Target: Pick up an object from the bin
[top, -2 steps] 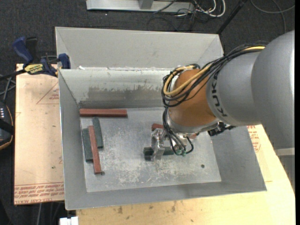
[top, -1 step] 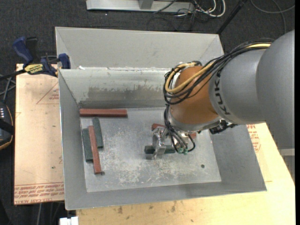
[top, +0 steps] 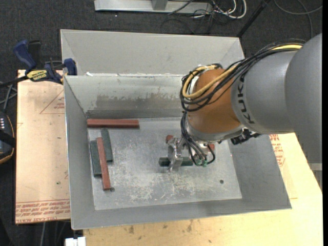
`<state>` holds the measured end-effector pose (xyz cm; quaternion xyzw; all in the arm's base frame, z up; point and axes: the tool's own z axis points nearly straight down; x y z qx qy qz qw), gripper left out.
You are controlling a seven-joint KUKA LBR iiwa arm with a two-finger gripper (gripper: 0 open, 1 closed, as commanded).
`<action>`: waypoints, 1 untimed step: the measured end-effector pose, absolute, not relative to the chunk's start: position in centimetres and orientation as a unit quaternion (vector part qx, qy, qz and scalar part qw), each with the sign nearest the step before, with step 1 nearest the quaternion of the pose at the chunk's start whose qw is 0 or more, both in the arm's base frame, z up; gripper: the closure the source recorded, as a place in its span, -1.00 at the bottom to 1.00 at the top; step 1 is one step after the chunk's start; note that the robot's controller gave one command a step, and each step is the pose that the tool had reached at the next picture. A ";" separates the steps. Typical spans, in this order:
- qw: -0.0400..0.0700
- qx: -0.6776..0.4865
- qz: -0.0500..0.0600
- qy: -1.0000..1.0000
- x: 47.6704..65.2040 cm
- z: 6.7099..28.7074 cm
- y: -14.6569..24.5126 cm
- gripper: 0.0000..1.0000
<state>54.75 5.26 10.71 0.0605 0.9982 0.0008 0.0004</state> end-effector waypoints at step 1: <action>0.002 0.060 0.001 0.998 54.9 11.6 5.3 1.00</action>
Offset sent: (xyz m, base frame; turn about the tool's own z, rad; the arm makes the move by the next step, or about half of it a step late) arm -0.0001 0.0001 0.0474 0.0000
